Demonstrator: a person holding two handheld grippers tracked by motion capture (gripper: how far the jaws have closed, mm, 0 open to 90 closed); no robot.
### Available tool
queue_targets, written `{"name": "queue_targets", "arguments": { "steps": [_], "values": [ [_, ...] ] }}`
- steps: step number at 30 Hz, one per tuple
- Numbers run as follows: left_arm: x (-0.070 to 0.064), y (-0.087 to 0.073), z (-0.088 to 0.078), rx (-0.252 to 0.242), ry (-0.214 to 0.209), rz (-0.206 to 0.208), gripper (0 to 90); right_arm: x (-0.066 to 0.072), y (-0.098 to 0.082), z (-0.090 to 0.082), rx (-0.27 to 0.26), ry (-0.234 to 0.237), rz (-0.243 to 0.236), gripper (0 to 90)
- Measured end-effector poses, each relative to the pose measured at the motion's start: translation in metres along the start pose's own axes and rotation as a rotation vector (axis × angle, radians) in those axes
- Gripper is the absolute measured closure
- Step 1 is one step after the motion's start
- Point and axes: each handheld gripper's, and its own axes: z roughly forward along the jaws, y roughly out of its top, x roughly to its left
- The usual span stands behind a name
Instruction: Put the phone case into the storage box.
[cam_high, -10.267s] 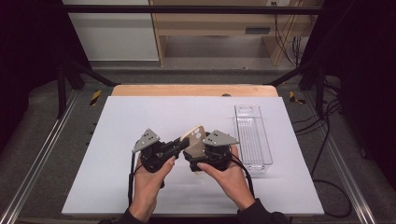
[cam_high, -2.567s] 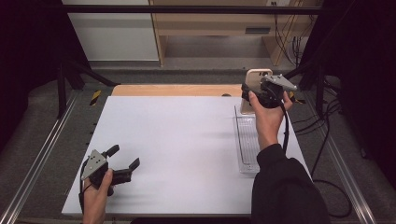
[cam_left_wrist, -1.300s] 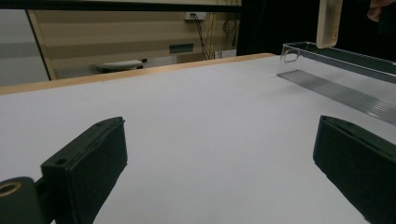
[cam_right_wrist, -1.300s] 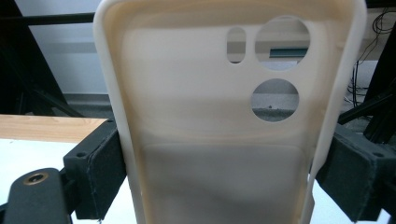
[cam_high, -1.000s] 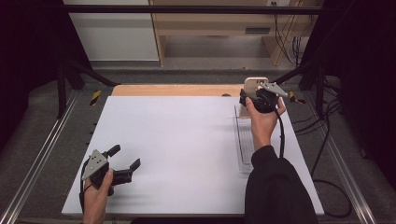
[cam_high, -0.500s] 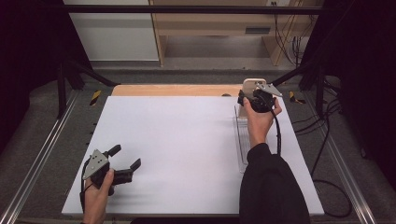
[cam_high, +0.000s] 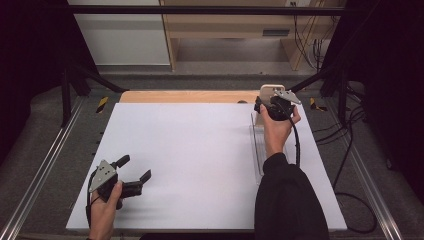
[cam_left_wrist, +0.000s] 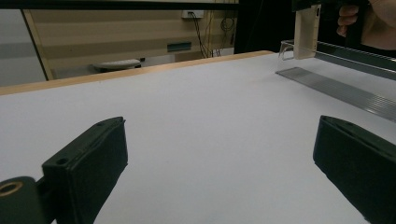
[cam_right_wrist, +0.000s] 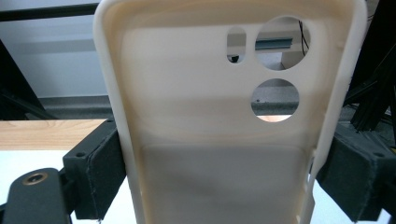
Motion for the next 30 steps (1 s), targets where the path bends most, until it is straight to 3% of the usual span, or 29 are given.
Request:
{"name": "queue_targets", "arguments": {
  "steps": [30],
  "values": [
    [0.0, 0.0, 0.0, 0.001, -0.002, 0.002, 2.6, 0.005, -0.01, 0.006, 0.042, -0.012, -0.02, 11.8]
  ]
}}
